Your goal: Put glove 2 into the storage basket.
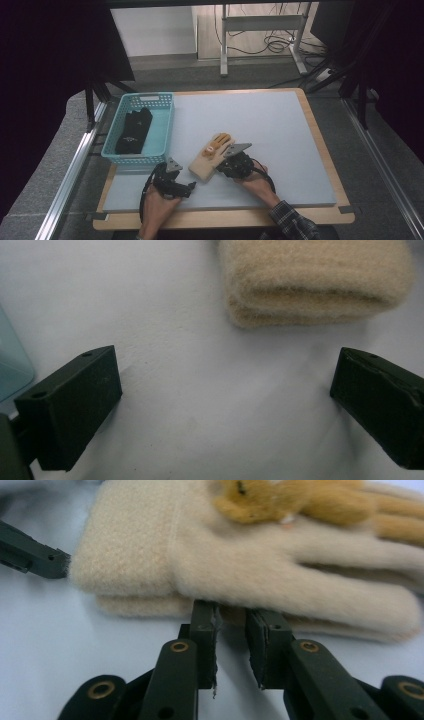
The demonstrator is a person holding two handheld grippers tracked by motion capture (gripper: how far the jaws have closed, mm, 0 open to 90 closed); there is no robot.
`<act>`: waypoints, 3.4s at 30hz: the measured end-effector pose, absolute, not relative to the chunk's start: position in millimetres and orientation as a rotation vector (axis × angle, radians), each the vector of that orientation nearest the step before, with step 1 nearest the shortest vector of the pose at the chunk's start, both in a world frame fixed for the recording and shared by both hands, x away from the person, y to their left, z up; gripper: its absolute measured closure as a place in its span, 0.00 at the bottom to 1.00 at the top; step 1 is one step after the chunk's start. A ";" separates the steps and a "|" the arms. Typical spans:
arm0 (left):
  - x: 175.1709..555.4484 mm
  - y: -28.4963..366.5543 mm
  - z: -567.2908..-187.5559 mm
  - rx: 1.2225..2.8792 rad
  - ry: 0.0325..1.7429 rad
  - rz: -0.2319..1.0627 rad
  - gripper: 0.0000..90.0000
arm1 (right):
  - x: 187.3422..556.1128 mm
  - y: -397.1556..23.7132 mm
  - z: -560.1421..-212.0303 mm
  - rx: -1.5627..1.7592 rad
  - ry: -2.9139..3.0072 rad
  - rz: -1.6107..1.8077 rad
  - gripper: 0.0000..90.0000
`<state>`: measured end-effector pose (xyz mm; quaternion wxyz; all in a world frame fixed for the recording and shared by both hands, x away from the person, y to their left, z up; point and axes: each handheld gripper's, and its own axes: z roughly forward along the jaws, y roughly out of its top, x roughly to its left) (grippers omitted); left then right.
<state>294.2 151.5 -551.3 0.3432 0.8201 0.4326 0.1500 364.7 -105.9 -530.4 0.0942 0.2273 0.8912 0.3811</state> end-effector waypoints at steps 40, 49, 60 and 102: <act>294.5 151.8 -551.5 2.130 1.126 0.383 0.00 | 357.5 -253.4 -531.3 1.024 2.403 0.981 0.01; 294.4 151.7 -551.2 2.132 1.125 0.384 0.00 | 358.5 -253.5 -533.0 1.037 2.408 0.955 0.01; 296.8 153.1 -544.8 2.167 1.106 0.357 0.04 | 357.8 -253.5 -533.3 1.037 2.402 0.956 0.01; 383.0 54.8 -520.4 2.355 1.085 0.271 0.39 | 357.2 -253.7 -533.5 1.033 2.399 0.960 0.02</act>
